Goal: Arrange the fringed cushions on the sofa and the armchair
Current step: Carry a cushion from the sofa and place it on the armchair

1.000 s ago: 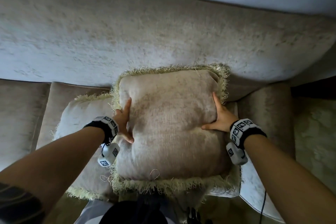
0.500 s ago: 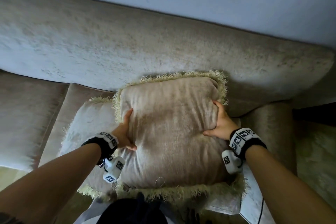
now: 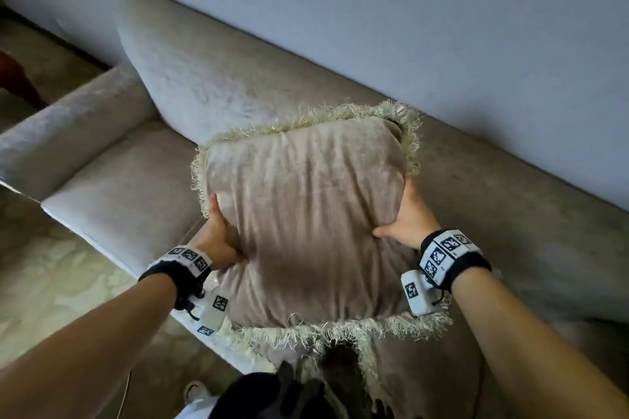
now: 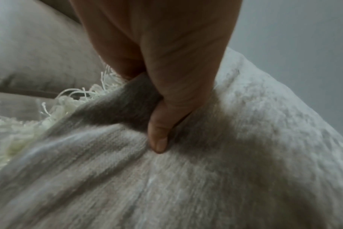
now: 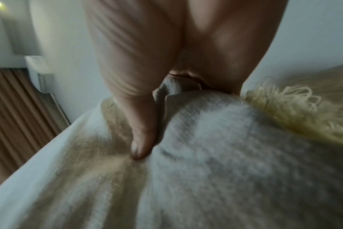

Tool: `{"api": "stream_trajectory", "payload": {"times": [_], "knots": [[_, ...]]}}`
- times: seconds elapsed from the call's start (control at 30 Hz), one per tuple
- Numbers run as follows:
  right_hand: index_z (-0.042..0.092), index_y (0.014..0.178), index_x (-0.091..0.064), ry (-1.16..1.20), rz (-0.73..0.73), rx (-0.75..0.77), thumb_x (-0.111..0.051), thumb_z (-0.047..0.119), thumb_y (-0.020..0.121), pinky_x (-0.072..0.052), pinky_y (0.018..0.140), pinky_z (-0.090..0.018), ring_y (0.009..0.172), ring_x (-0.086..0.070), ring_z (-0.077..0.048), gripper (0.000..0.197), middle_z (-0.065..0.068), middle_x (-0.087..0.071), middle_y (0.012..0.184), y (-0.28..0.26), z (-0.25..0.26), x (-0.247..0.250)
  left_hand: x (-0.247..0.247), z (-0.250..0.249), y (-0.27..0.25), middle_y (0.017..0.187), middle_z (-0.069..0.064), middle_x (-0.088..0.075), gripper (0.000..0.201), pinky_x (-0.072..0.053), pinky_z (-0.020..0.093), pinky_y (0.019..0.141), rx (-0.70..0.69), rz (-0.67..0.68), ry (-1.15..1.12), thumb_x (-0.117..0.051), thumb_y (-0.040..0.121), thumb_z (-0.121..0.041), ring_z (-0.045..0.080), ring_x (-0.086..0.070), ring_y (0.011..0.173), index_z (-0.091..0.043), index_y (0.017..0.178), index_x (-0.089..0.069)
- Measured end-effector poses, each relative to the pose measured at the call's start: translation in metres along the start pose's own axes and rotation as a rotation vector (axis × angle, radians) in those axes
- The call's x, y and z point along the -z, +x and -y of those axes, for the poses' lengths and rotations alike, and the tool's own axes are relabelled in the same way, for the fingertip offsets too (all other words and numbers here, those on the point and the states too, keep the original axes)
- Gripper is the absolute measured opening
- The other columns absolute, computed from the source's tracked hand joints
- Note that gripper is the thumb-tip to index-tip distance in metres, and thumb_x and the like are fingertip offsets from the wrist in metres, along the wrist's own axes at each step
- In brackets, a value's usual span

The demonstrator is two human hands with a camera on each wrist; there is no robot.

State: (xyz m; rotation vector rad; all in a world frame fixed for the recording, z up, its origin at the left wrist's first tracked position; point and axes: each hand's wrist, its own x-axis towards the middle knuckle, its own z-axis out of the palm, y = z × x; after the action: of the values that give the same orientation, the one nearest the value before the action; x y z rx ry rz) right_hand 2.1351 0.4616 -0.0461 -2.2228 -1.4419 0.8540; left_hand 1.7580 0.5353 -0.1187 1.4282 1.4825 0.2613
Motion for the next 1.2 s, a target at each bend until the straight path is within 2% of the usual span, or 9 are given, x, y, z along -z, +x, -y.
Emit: {"api": "stream_trajectory", "payload": {"times": [0.07,0.2,0.27,0.5,0.57,0.77,0.87,1.03,1.2], "knots": [[0.018,0.155,0.005,-0.006,0.006,0.052,-0.095,0.028,0.056,-0.029,0.115,-0.041,0.142,-0.034,-0.026,0.142,-0.007,-0.026,0.158,0.009,0.057,-0.016,0.044,0.017,-0.006,0.077,0.014,-0.058,0.146,-0.057,0.035,0.065,-0.001,0.007,-0.064,-0.074,0.063,0.025,0.022,-0.061,0.067,-0.031,0.139,0.038],[0.018,0.153,-0.003,-0.014,0.000,0.142,-0.096,0.023,0.054,-0.033,0.112,-0.040,0.136,-0.040,-0.029,0.136,-0.009,-0.035,0.153,0.020,0.166,-0.068,0.140,0.064,-0.021,0.143,0.018,-0.034,0.144,-0.035,0.042,0.105,-0.002,-0.195,-0.131,-0.083,0.061,0.011,0.032,-0.044,0.127,-0.034,0.148,0.023],[0.015,0.153,-0.005,-0.028,0.022,0.208,-0.096,0.024,0.053,-0.033,0.111,-0.040,0.135,-0.041,-0.030,0.135,-0.010,-0.038,0.150,0.025,0.222,-0.102,0.195,0.101,-0.030,0.157,0.014,-0.017,0.149,-0.028,0.038,0.111,-0.030,-0.282,-0.041,-0.090,0.054,-0.001,0.031,-0.030,0.140,-0.030,0.149,0.021],[0.016,0.152,-0.011,-0.026,0.094,0.424,-0.098,0.027,0.047,-0.033,0.113,-0.042,0.134,-0.041,-0.028,0.137,-0.011,-0.040,0.147,0.056,0.404,-0.218,0.368,0.180,-0.055,0.160,0.004,-0.005,0.150,-0.017,0.030,0.114,-0.001,-0.359,-0.152,-0.095,0.051,-0.029,0.015,-0.019,0.141,-0.031,0.151,0.016],[0.020,0.153,-0.010,-0.030,0.121,0.473,-0.098,0.028,0.047,-0.034,0.113,-0.044,0.134,-0.041,-0.028,0.138,-0.010,-0.040,0.147,0.064,0.444,-0.242,0.408,0.200,-0.060,0.160,0.005,0.002,0.160,-0.018,0.026,0.113,-0.005,-0.443,-0.121,-0.096,0.047,-0.016,0.017,-0.018,0.143,-0.029,0.147,0.027],[0.021,0.153,-0.009,-0.082,0.197,0.548,-0.097,0.028,0.050,-0.032,0.114,-0.045,0.136,-0.038,-0.030,0.136,-0.011,-0.036,0.149,0.098,0.546,-0.306,0.494,0.252,-0.074,0.157,-0.008,0.023,0.175,-0.016,0.047,0.120,-0.067,-0.516,0.010,-0.097,0.030,-0.029,0.019,-0.003,0.149,-0.041,0.137,0.041],[0.022,0.153,-0.009,-0.103,0.250,0.566,-0.097,0.027,0.051,-0.032,0.114,-0.045,0.136,-0.038,-0.031,0.134,-0.011,-0.036,0.148,0.119,0.593,-0.340,0.529,0.270,-0.072,0.156,-0.004,0.024,0.171,-0.005,0.036,0.121,-0.012,-0.544,0.003,-0.098,0.038,-0.018,0.015,0.005,0.147,-0.027,0.140,0.039],[0.023,0.148,-0.013,-0.151,0.370,0.662,-0.094,0.038,0.044,-0.036,0.111,-0.050,0.134,-0.041,-0.033,0.132,-0.011,-0.041,0.146,0.163,0.688,-0.422,0.594,0.318,-0.076,0.157,0.003,0.023,0.163,-0.005,0.030,0.120,0.086,-0.670,-0.014,-0.094,0.048,-0.014,0.018,0.009,0.147,-0.022,0.139,0.040],[0.025,0.151,-0.009,-0.123,0.529,0.836,-0.095,0.024,0.051,-0.037,0.110,-0.048,0.133,-0.041,-0.033,0.132,-0.012,-0.038,0.147,0.170,0.805,-0.510,0.652,0.365,-0.111,0.160,0.002,0.017,0.163,-0.010,0.022,0.114,0.255,-0.858,-0.071,-0.095,0.046,-0.015,0.012,-0.003,0.144,-0.025,0.142,0.036]]}}
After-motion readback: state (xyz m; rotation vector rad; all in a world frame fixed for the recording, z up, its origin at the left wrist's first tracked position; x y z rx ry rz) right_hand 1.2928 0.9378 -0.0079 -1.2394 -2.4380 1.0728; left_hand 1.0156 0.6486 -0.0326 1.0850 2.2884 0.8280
